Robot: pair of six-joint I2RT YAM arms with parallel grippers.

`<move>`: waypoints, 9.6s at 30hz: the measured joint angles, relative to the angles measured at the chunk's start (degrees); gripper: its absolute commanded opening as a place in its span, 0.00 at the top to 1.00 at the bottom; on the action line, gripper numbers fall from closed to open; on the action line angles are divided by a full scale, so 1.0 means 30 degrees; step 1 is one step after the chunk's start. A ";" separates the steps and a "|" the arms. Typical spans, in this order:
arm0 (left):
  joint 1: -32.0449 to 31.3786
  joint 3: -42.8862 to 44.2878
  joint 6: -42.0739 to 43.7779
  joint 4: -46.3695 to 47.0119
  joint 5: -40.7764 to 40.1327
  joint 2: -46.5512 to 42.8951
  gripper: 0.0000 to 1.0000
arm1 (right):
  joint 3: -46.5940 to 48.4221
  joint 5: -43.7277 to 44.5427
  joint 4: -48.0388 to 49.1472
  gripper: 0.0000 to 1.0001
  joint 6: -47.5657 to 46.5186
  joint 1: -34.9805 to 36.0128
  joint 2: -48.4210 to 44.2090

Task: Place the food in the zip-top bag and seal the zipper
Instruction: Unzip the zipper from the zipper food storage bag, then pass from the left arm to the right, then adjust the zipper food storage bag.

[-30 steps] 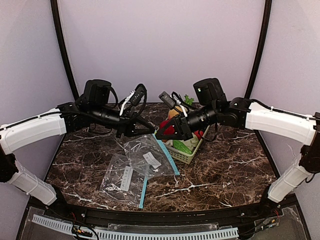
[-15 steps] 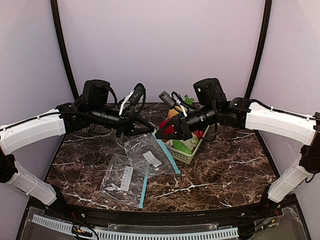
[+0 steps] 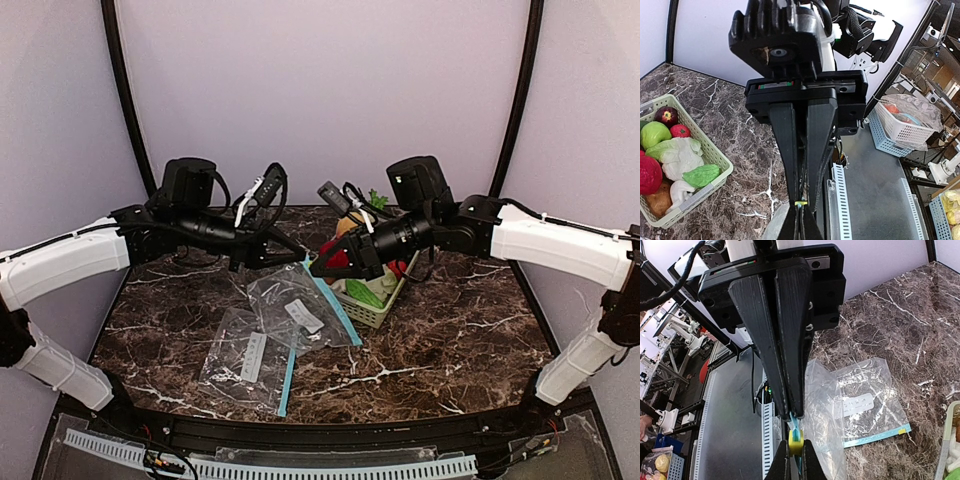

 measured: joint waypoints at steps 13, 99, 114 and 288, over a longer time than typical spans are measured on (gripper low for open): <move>0.0546 -0.0015 -0.0408 0.0095 0.0095 -0.0459 0.99 | 0.0000 0.0022 0.0087 1.00 0.0000 0.0000 0.0000; 0.4852 -0.0401 -0.0328 -0.0226 -0.0546 -0.2390 0.99 | -0.2055 0.0138 -0.1923 1.00 -0.0262 0.0029 -0.0415; 0.5122 -0.0466 -0.0350 -0.0007 0.0015 -0.2550 0.99 | -0.2455 0.1100 -0.2113 0.50 0.0124 0.0175 -0.1209; -0.0277 -0.0372 -0.1523 -0.1537 -0.7796 0.2069 0.33 | 0.1311 1.5591 -0.2608 1.00 0.6827 0.2186 0.1501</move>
